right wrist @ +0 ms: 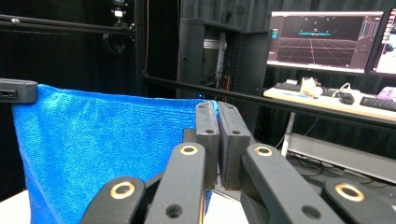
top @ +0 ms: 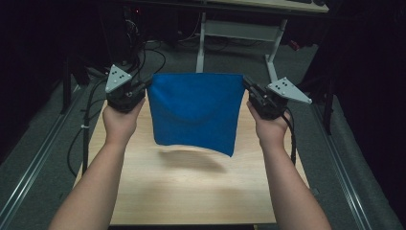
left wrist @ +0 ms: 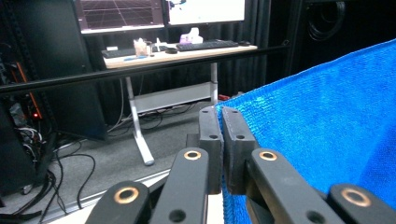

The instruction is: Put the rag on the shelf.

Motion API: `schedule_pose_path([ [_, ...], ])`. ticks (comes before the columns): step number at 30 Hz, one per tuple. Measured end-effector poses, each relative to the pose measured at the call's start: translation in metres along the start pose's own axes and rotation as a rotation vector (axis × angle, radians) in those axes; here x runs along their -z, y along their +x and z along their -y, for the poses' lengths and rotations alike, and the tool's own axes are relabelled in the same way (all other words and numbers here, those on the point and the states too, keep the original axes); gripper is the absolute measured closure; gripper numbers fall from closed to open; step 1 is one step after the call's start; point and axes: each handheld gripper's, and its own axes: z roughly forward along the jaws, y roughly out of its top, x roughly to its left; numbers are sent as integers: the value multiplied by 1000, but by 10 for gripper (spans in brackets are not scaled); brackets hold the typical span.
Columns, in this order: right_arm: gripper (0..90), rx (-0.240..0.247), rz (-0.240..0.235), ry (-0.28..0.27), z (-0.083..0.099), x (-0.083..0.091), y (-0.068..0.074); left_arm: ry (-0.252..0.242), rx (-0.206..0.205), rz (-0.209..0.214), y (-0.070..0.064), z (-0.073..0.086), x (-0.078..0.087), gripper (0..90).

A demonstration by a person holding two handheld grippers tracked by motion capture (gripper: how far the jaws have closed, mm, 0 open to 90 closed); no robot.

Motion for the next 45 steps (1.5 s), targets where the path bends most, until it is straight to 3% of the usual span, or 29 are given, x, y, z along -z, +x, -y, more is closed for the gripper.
schedule_pose_path([
  [6,890,-11,9,1,-4,-17,-11,6,-23,-47,10,-9,-17,880],
  [8,890,-15,12,9,-4,-20,-13,9,-9,-43,12,-11,-19,880],
  [15,890,-10,27,34,-2,-40,-31,12,-44,-68,15,-20,-37,880],
  [17,890,-3,42,58,-1,-51,-36,29,-73,-93,15,-19,-46,879],
  [19,891,-1,44,65,0,-54,-37,76,-71,-97,20,-15,-57,879],
  [24,891,69,86,160,9,-79,-42,171,-74,-111,26,6,-86,879],
  [30,890,53,91,238,25,-94,-50,246,-24,-83,29,30,-103,879],
  [32,890,56,104,301,42,-102,-54,278,-2,-68,28,42,-109,879],
  [37,891,36,96,350,66,-102,-54,343,30,-29,27,70,-114,879],
  [42,890,27,82,375,82,-100,-52,369,77,0,27,94,-111,878],
  [44,890,19,72,387,89,-99,-51,402,79,8,26,102,-111,878],
  [45,890,15,68,394,92,-98,-51,393,81,12,25,106,-110,878],
])
